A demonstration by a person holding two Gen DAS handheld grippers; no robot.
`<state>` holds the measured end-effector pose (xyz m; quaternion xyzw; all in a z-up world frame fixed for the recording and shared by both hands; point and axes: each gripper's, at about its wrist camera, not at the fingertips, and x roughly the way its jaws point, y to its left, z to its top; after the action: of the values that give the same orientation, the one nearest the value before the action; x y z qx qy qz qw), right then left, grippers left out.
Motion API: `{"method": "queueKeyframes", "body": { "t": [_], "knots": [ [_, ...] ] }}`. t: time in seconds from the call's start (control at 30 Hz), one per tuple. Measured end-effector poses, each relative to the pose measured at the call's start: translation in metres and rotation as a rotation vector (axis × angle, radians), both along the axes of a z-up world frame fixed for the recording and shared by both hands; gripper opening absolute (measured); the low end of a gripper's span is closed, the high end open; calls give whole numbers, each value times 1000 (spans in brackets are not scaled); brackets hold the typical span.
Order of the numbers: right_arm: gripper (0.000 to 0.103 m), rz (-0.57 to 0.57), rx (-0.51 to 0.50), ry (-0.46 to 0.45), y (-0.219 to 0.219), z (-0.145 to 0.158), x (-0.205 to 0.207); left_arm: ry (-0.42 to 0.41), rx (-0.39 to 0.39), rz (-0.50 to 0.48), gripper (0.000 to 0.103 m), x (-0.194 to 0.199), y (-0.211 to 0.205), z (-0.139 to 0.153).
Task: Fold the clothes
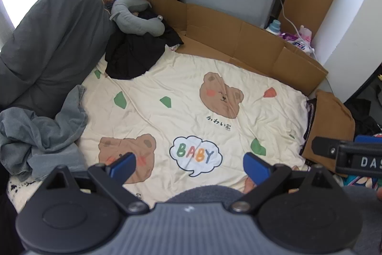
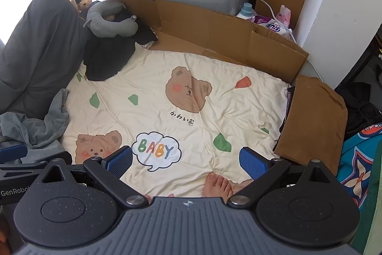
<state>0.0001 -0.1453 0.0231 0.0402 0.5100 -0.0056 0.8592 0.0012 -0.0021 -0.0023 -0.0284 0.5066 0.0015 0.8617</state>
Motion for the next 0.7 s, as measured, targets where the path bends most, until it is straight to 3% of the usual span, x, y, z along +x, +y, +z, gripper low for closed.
{"method": "queueKeyframes", "body": {
  "t": [0.7],
  "knots": [
    [99, -16, 23, -9, -4, -1, -2, -5, 6, 6, 98, -4, -5, 0]
  ]
}}
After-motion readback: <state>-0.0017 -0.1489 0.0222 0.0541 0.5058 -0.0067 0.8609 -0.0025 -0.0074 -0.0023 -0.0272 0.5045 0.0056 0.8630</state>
